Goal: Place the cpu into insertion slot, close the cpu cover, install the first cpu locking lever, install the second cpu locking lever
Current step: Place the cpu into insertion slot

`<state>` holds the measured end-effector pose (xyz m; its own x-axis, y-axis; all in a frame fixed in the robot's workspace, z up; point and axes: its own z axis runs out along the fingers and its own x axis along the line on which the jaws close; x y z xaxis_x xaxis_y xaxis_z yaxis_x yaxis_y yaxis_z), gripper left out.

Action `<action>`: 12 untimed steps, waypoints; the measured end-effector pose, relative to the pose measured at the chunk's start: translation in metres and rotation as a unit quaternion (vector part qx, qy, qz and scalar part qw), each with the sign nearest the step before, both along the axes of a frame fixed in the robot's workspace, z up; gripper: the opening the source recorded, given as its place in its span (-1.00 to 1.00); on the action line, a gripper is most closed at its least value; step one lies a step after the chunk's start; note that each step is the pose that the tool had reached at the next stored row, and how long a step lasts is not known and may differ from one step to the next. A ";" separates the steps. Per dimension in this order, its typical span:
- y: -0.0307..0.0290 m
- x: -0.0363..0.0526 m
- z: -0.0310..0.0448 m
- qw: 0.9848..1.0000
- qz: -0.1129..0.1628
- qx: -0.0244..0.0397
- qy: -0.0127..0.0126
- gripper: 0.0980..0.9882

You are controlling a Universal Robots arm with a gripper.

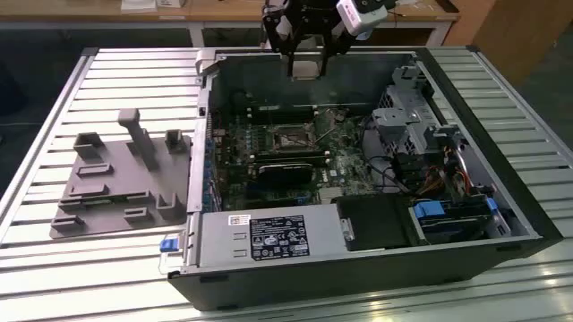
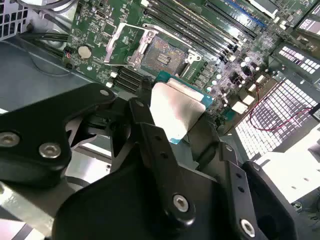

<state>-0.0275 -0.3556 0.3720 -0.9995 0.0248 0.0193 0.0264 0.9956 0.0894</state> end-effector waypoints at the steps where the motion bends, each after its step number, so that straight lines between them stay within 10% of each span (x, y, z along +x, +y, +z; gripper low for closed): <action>1: 0.0000 0.0000 0.0000 1.000 0.000 0.000 0.000 -0.01; 12: 0.0000 0.0000 -0.0001 1.000 0.000 0.000 0.000 -0.01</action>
